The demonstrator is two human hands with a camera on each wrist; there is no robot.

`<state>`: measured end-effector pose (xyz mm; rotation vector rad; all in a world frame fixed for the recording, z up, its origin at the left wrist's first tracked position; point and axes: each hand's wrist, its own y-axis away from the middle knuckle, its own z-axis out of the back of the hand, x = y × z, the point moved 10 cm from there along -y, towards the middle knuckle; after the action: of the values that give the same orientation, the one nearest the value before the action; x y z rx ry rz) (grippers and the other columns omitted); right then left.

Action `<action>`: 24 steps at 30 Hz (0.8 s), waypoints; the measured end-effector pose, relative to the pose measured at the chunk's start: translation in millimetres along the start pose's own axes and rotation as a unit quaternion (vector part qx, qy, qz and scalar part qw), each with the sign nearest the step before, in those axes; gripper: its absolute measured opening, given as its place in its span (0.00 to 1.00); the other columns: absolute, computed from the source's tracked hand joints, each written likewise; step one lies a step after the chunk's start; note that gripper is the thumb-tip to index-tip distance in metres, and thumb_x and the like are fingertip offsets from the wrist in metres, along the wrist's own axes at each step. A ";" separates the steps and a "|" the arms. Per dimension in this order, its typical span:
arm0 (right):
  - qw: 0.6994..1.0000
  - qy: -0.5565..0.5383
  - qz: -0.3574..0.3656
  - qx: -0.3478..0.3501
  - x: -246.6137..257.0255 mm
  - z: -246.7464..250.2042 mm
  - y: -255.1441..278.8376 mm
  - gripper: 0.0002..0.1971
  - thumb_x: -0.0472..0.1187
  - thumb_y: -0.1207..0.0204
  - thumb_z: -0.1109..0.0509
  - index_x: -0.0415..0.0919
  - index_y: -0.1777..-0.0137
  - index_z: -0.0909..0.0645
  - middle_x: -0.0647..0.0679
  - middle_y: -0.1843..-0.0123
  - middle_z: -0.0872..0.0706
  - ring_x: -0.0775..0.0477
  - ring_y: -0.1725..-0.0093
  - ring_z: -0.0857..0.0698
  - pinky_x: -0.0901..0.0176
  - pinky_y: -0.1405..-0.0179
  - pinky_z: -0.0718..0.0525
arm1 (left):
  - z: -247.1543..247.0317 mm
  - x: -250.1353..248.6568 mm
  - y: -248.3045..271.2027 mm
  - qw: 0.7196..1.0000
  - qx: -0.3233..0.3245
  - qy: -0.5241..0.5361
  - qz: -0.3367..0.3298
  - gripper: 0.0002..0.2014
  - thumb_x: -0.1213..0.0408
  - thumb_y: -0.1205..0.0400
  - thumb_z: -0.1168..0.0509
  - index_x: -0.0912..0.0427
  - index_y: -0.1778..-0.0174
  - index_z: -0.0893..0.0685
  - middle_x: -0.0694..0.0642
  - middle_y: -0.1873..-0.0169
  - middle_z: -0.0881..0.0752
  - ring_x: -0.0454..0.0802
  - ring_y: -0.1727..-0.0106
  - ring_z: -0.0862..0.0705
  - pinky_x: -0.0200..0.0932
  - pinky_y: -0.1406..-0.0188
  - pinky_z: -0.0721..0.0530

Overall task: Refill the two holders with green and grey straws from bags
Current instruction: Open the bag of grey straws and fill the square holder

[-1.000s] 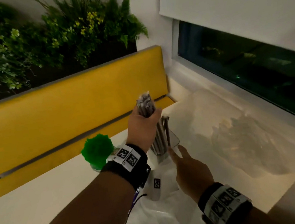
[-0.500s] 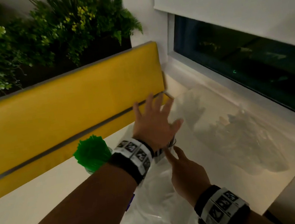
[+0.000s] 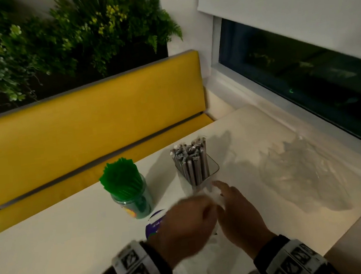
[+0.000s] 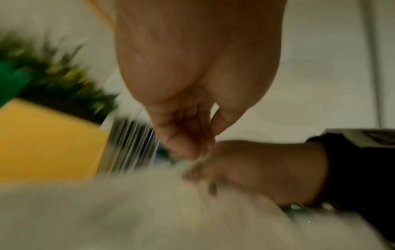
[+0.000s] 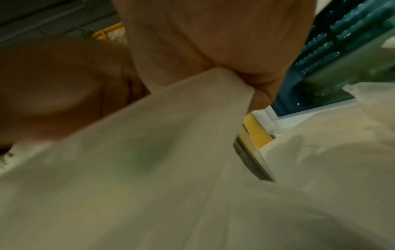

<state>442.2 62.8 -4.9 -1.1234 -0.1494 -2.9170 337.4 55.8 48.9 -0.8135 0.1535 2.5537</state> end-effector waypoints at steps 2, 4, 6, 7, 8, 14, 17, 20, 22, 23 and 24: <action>0.998 -0.068 -0.008 0.015 1.4 -5.7 6.0 0.20 0.49 0.18 0.37 0.59 0.27 0.31 0.55 0.38 0.17 0.54 0.42 0.17 0.52 0.41 0.17 | -54.7 40.7 24.6 0.991 0.069 0.035 0.110 0.13 0.59 0.12 0.44 0.46 0.42 0.14 0.43 0.43 0.13 0.42 0.40 0.19 0.34 0.37 0.27; 0.991 -0.126 -0.017 0.051 10.1 -14.8 16.7 0.16 0.46 0.17 0.37 0.58 0.31 0.26 0.57 0.40 0.15 0.60 0.43 0.17 0.59 0.41 0.18 | -89.3 65.5 40.9 0.976 0.108 0.060 0.179 0.16 0.60 0.12 0.45 0.48 0.32 0.18 0.47 0.32 0.17 0.46 0.29 0.22 0.36 0.28 0.33; 0.983 -0.164 -0.001 0.083 24.3 -23.7 30.7 0.14 0.42 0.17 0.36 0.59 0.34 0.24 0.61 0.44 0.14 0.63 0.46 0.16 0.67 0.46 0.19 | -109.1 71.1 52.0 0.965 0.152 0.056 0.205 0.16 0.60 0.12 0.45 0.50 0.30 0.20 0.50 0.31 0.18 0.51 0.27 0.22 0.41 0.25 0.32; 0.979 -0.183 0.010 0.093 31.1 -26.2 38.4 0.15 0.40 0.17 0.35 0.61 0.37 0.23 0.63 0.47 0.13 0.63 0.48 0.15 0.67 0.48 0.18 | -115.9 71.0 58.0 0.959 0.181 0.049 0.213 0.16 0.61 0.13 0.45 0.51 0.31 0.20 0.53 0.31 0.18 0.54 0.28 0.22 0.45 0.25 0.29; 0.973 -0.207 0.015 0.100 36.4 -28.1 45.9 0.17 0.38 0.18 0.34 0.64 0.40 0.21 0.64 0.48 0.12 0.62 0.52 0.14 0.66 0.51 0.17 | -120.6 68.5 65.2 0.951 0.217 0.038 0.219 0.16 0.63 0.13 0.45 0.53 0.31 0.21 0.57 0.31 0.18 0.59 0.27 0.22 0.49 0.24 0.28; 0.965 -0.224 0.069 0.119 59.5 -27.6 78.7 0.22 0.34 0.22 0.30 0.68 0.46 0.20 0.59 0.52 0.14 0.57 0.63 0.15 0.62 0.60 0.16 | -126.9 56.5 96.0 0.940 0.262 -0.018 0.217 0.11 0.66 0.11 0.43 0.56 0.35 0.21 0.63 0.31 0.19 0.59 0.26 0.23 0.47 0.26 0.30; 0.974 -0.140 0.115 0.137 65.3 -28.9 86.0 0.19 0.53 0.28 0.25 0.75 0.41 0.24 0.62 0.47 0.21 0.60 0.48 0.19 0.68 0.48 0.22 | -116.6 52.2 98.0 0.958 0.202 -0.031 0.203 0.18 0.61 0.10 0.47 0.55 0.25 0.24 0.56 0.25 0.22 0.53 0.23 0.27 0.44 0.23 0.35; 0.983 -0.034 0.076 0.163 53.9 -29.3 84.1 0.20 0.71 0.37 0.30 0.76 0.44 0.23 0.65 0.47 0.28 0.61 0.51 0.22 0.69 0.50 0.22 | -106.0 41.7 97.2 0.967 0.185 -0.025 0.174 0.18 0.61 0.11 0.46 0.52 0.25 0.25 0.53 0.26 0.22 0.53 0.22 0.27 0.44 0.23 0.35; 0.989 0.004 0.049 0.137 43.8 -18.3 78.7 0.20 0.74 0.38 0.32 0.69 0.48 0.19 0.64 0.47 0.28 0.61 0.51 0.20 0.69 0.49 0.20 | -104.9 36.9 95.6 0.969 0.197 -0.022 0.147 0.19 0.59 0.12 0.47 0.53 0.25 0.26 0.56 0.26 0.21 0.55 0.23 0.26 0.45 0.25 0.32; 0.991 0.011 0.038 0.124 39.0 -13.5 75.9 0.20 0.74 0.38 0.32 0.66 0.50 0.18 0.63 0.47 0.28 0.60 0.51 0.20 0.68 0.49 0.19 | -103.5 34.4 94.0 0.972 0.196 -0.007 0.127 0.18 0.58 0.13 0.47 0.52 0.27 0.25 0.57 0.29 0.19 0.57 0.26 0.23 0.45 0.28 0.29; 0.992 0.021 0.031 0.118 34.1 -10.7 73.8 0.20 0.74 0.38 0.31 0.65 0.51 0.18 0.63 0.48 0.28 0.60 0.51 0.19 0.68 0.49 0.19 | -103.1 32.4 92.6 0.975 0.195 0.012 0.108 0.18 0.57 0.14 0.46 0.51 0.29 0.24 0.57 0.32 0.17 0.58 0.29 0.21 0.44 0.32 0.26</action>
<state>413.0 -10.8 16.2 -1.0117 -0.4367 -2.7749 325.9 -38.6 -56.9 -0.7042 0.7630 2.5828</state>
